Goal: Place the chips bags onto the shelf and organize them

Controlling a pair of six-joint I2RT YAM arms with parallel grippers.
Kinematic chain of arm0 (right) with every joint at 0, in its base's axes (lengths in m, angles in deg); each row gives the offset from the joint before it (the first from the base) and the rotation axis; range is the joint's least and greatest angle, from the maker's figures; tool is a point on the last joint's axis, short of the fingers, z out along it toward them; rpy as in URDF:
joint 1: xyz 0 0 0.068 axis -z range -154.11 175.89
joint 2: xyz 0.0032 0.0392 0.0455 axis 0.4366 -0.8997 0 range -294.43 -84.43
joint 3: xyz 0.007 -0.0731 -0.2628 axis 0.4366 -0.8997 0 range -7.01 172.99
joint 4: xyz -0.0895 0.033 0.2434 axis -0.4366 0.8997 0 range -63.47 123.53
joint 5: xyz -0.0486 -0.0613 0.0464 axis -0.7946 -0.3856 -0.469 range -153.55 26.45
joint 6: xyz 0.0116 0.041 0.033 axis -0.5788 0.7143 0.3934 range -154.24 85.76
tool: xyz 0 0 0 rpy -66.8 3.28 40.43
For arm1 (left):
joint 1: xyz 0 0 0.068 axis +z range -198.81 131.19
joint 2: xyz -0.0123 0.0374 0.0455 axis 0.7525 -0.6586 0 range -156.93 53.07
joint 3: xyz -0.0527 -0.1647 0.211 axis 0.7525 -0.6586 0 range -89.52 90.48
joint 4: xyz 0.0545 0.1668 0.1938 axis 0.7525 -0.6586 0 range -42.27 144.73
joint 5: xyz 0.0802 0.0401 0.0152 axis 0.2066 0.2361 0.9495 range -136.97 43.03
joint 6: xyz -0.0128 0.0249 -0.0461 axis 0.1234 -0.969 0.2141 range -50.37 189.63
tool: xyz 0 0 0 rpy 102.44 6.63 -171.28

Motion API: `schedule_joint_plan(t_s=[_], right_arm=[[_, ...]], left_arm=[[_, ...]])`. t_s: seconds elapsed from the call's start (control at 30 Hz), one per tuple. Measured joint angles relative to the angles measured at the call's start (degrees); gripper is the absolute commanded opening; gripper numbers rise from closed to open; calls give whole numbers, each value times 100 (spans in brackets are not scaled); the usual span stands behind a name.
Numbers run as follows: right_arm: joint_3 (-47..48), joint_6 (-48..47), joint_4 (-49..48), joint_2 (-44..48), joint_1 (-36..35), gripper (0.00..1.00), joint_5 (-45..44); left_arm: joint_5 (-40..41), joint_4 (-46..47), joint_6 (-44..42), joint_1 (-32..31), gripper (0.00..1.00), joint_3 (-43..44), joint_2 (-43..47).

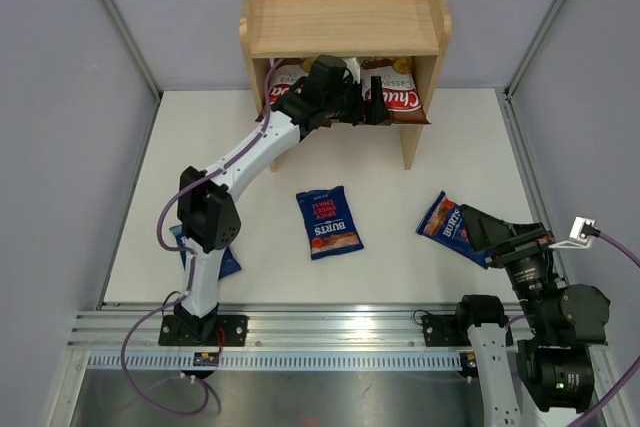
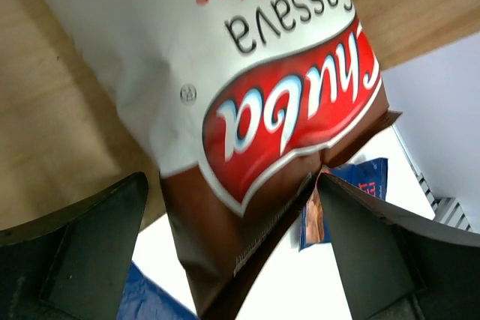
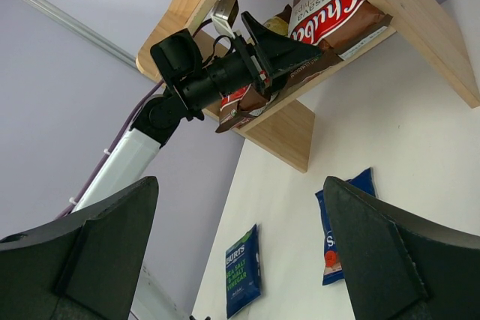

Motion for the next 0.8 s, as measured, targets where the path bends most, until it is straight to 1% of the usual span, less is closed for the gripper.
schedule_joint_plan(t_s=[0.23, 0.5, 0.8], right_arm=[[-50, 57, -70, 0, 0, 99, 94], [-50, 70, -90, 0, 0, 99, 109], [-50, 94, -90, 0, 0, 99, 144]], left_arm=[[201, -28, 0, -46, 99, -691, 557], [199, 101, 175, -76, 99, -1204, 960], [39, 293, 319, -87, 99, -1475, 1147]])
